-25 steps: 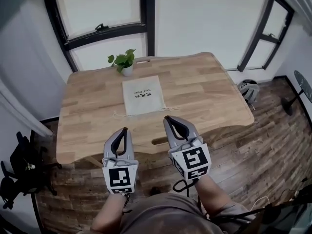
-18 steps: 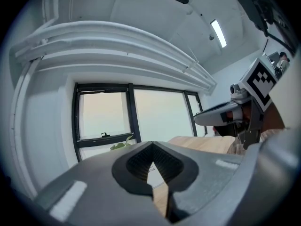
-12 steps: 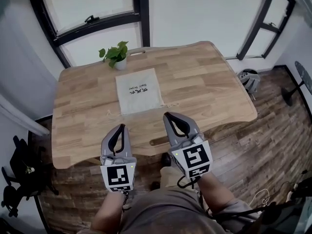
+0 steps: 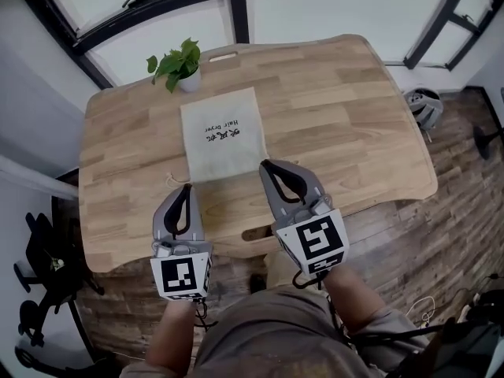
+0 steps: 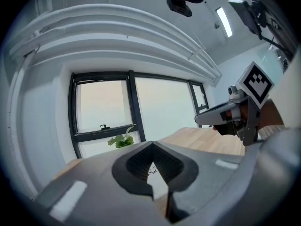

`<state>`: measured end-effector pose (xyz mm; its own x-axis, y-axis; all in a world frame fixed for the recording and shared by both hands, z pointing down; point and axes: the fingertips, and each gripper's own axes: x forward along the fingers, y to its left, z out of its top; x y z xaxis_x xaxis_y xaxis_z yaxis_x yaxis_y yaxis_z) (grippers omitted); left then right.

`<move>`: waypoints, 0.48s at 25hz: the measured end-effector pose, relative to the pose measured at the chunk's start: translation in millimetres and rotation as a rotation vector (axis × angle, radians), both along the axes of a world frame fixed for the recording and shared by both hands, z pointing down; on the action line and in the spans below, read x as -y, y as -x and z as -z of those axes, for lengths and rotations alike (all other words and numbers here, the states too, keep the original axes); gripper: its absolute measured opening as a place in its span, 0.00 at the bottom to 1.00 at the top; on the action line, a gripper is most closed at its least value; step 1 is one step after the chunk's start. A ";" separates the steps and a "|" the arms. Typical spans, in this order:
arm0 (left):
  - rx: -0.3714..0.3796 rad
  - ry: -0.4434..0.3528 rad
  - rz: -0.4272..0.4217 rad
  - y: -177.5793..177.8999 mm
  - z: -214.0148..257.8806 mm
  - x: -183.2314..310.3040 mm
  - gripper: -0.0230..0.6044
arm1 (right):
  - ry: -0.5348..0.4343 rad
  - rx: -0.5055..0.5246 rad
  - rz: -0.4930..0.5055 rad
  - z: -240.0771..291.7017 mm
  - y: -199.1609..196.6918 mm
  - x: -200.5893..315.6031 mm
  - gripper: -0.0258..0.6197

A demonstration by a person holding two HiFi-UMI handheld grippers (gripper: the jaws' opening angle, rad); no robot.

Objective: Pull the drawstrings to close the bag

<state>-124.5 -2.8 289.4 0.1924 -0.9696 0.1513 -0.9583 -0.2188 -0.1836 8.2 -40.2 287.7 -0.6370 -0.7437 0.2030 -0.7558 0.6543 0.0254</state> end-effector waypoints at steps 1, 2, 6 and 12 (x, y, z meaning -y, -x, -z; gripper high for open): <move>0.005 0.004 0.005 0.5 -2.6 7.7 0.04 | 0.004 0.003 0.008 -1.3 0.1 9.0 0.09; 0.009 0.008 0.012 1.4 -3.8 15.2 0.04 | 0.007 0.005 0.016 -2.1 0.4 17.8 0.09; 0.016 0.015 0.048 3.7 5.8 47.7 0.04 | 0.007 0.004 0.051 0.2 0.9 53.1 0.09; 0.029 0.007 0.079 1.4 20.3 80.9 0.04 | -0.006 0.001 0.102 5.4 -3.0 93.0 0.09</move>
